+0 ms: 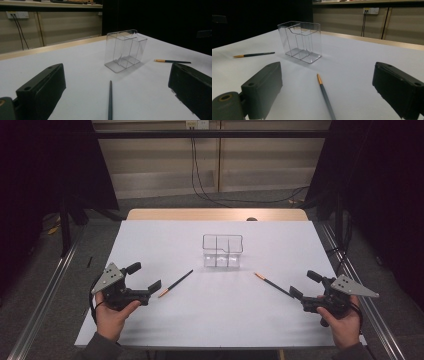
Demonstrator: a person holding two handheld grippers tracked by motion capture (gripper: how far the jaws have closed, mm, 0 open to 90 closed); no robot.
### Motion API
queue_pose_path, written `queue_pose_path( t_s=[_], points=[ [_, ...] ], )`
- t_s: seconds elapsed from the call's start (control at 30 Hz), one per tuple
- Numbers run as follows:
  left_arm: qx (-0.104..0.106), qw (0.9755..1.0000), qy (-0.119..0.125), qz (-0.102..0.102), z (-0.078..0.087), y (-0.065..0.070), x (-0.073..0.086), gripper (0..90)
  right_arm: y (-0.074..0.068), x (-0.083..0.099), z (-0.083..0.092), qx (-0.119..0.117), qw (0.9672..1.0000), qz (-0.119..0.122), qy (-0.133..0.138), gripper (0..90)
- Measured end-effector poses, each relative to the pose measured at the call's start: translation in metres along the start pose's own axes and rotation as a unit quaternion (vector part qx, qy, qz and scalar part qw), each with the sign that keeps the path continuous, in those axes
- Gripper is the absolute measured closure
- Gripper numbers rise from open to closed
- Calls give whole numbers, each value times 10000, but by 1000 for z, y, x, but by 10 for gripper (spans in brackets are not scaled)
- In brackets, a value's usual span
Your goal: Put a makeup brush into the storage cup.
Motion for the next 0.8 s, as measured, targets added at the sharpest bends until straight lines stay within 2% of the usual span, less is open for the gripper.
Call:
queue_pose_path(
  t_s=[0.1,0.2,0.3,0.43,0.6,0.77,0.8],
  points=[
    [-9,10000,-15,58,-1,1,1,11,-1,0,0,-12,10000,-34,12,86],
    [2,10000,-57,12,-2,1,0,11,-1,1,0,-8,10000,-27,-16,86],
    [66,10000,-13,50,-3,2,0,11,0,1,1,7,10000,-21,-25,86],
    [-6,9999,-75,126,-4,2,1,11,2,1,2,13,10000,3,-9,86],
    [60,9996,-206,182,-8,4,4,0,3,2,0,-3,10000,5,-30,86],
    [-10,9994,-318,142,-10,4,4,0,1,2,-3,-45,10000,-16,-53,86],
    [-41,9992,-337,223,-12,4,4,0,1,1,-3,-50,10000,-8,-47,86]
  ],
)
Point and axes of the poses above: each handheld gripper's, and its own axes: z roughly backward along the jaws, x roughly out of its underside, y roughly to its right, the point moved 5 cm from there along -z, roughly forward along the jaws, and after that the axes turned 5 degrees about -z, right-handed, at the moved point
